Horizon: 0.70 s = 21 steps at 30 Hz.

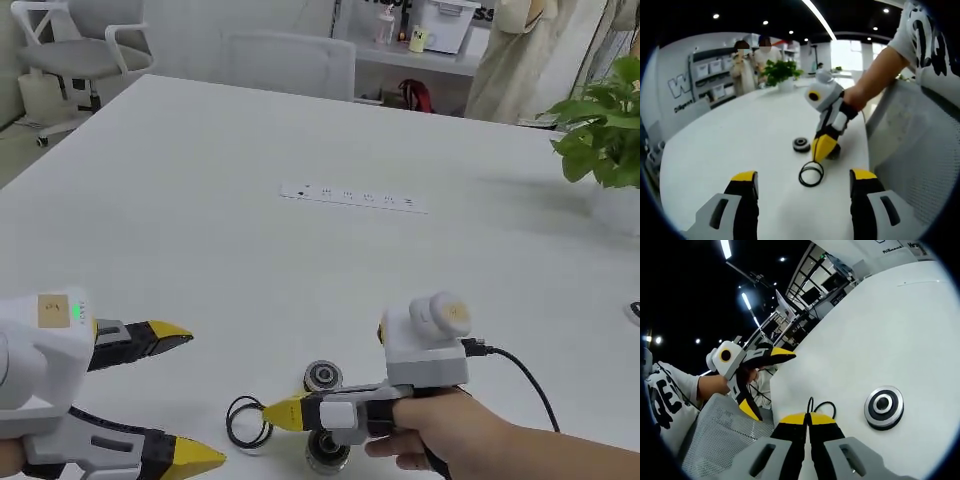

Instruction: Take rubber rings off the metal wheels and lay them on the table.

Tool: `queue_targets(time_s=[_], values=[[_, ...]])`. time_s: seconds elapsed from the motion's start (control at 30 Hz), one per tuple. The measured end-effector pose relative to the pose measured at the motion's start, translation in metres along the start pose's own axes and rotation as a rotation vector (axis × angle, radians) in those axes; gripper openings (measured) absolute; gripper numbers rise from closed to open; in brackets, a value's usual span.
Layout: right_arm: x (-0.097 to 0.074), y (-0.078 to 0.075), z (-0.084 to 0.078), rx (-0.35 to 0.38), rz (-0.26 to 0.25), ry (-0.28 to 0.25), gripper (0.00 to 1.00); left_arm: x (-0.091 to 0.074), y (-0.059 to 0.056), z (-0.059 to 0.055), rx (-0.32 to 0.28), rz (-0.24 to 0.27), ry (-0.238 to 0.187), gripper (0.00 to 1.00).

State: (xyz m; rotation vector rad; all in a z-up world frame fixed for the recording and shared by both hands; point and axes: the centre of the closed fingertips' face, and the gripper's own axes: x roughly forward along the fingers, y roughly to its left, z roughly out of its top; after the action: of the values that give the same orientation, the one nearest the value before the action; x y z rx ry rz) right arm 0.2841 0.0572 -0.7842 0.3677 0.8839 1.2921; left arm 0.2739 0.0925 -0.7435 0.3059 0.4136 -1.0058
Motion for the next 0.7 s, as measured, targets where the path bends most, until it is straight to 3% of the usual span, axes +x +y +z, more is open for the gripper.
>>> queue_targets(time_s=[0.7], values=[[-0.0005, -0.0083, -0.0012, 0.003, -0.033, 0.001, 0.0, 0.0018, -0.0005, -0.0005, -0.003, -0.004, 0.002, 0.76]])
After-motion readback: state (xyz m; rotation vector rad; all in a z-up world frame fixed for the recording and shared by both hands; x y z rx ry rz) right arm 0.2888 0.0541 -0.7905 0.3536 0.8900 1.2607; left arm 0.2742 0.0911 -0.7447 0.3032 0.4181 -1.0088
